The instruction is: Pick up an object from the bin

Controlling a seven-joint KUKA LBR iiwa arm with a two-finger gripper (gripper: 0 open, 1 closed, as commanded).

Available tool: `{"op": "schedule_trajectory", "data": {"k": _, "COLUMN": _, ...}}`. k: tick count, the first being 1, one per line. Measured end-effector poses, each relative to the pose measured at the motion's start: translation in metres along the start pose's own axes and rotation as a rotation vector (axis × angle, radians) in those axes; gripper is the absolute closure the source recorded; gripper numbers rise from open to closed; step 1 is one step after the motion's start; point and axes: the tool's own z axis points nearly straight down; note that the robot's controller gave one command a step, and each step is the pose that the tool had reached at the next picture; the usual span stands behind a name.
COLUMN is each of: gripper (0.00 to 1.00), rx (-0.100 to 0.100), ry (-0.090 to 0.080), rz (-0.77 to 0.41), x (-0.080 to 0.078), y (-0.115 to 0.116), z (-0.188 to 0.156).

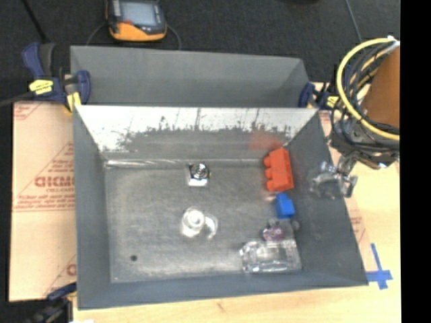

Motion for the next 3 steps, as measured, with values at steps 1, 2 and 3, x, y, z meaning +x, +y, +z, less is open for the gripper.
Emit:
{"op": "schedule_trajectory", "data": {"k": 1, "gripper": 1.0, "rx": -0.009, "ry": -0.001, "rz": 0.003, "x": -0.001, "y": 0.002, "z": 0.004}}
{"op": "schedule_trajectory", "data": {"k": 2, "gripper": 1.0, "rx": -0.019, "ry": 0.004, "rz": -0.009, "x": 0.044, "y": 0.046, "z": 0.092}}
{"op": "schedule_trajectory", "data": {"k": 3, "gripper": 0.0, "rx": -0.007, "ry": 0.003, "rz": -0.011, "x": 0.043, "y": 0.043, "z": 0.088}}
